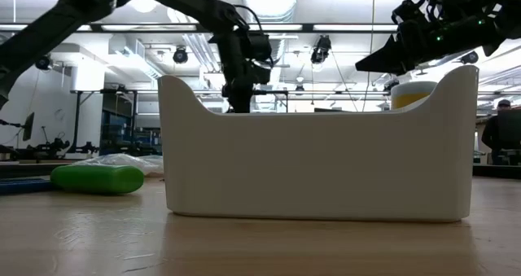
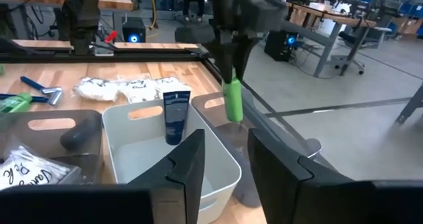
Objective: Pick & Place Travel size toiletries
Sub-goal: Put the right green shampoo into the top black bin
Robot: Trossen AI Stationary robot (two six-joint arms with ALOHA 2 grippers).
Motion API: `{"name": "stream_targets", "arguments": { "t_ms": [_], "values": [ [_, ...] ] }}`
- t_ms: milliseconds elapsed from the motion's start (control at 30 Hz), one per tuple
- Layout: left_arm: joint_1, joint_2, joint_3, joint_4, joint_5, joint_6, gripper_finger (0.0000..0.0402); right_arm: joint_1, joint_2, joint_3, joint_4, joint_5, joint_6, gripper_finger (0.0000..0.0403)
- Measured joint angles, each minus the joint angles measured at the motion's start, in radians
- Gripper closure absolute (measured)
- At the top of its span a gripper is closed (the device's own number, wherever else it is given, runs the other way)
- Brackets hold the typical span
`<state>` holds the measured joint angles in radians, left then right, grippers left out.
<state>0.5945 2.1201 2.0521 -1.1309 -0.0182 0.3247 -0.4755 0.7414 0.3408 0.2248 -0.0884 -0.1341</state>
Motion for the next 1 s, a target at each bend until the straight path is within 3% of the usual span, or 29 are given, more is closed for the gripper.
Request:
{"name": "stream_targets", "arguments": {
  "t_ms": [267, 700, 1000],
  "values": [
    [-0.002, 0.047, 0.005, -0.014, -0.031, 0.027, 0.0307, 0.000, 0.000, 0.000, 0.001, 0.000, -0.006, 0.0318],
    [-0.009, 0.042, 0.005, -0.019, -0.035, 0.119, 0.0274, 0.000, 0.001, 0.000, 0.003, 0.000, -0.021, 0.0348],
    [-0.011, 0.042, 0.005, -0.022, -0.034, 0.118, 0.0271, 0.000, 0.001, -0.001, 0.003, 0.000, -0.023, 0.0340]
  ]
}}
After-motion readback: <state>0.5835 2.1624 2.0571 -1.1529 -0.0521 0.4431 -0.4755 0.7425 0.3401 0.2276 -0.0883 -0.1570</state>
